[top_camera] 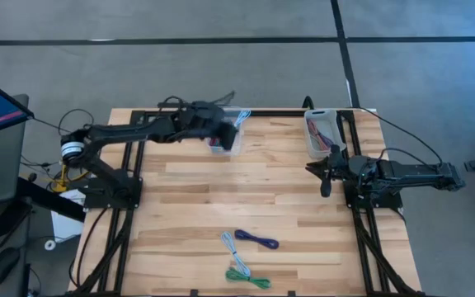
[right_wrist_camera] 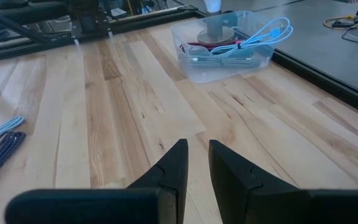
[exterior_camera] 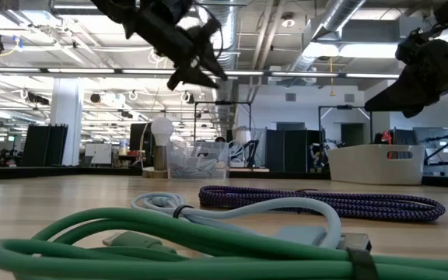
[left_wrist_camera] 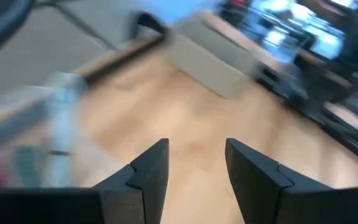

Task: Pick & Place USB Port
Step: Put the black purple charger cable into the transparent bin

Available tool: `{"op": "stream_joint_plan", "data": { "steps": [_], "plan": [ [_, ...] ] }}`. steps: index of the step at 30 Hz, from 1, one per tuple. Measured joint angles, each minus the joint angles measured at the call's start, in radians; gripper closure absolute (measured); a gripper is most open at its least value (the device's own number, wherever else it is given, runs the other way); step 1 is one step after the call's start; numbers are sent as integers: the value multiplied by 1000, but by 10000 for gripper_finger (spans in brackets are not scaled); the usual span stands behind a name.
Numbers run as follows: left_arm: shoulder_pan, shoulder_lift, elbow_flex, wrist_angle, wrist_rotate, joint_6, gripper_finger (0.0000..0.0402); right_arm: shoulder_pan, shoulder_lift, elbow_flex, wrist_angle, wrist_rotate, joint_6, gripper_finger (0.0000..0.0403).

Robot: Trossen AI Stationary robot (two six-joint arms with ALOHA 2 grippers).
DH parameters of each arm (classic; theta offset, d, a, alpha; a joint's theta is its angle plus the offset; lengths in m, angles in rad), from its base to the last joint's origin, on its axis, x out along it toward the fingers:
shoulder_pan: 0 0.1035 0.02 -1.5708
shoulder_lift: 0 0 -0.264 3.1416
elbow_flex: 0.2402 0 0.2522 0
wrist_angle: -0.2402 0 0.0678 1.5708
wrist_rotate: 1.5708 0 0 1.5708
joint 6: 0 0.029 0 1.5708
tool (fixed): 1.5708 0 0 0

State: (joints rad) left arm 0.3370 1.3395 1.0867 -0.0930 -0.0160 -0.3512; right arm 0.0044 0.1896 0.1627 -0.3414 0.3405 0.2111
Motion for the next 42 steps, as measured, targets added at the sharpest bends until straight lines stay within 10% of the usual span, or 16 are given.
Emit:
{"op": "stream_joint_plan", "data": {
  "steps": [6, 24, 33, 42],
  "plan": [
    [-138, -71, -62, -2, 151, 15, 244, 1, 0, 0, 38, -2, 0, 345],
    [-529, -103, -125, 7, 154, 66, 244, 10, 0, 0, 120, -55, 0, 345],
    [-587, -102, -125, 7, 127, 251, 244, 31, 6, 0, 257, -346, 57, 345],
    [-556, -196, -126, -156, -48, 401, 261, 112, 156, 29, 383, -224, -5, 345]
  ]
}}
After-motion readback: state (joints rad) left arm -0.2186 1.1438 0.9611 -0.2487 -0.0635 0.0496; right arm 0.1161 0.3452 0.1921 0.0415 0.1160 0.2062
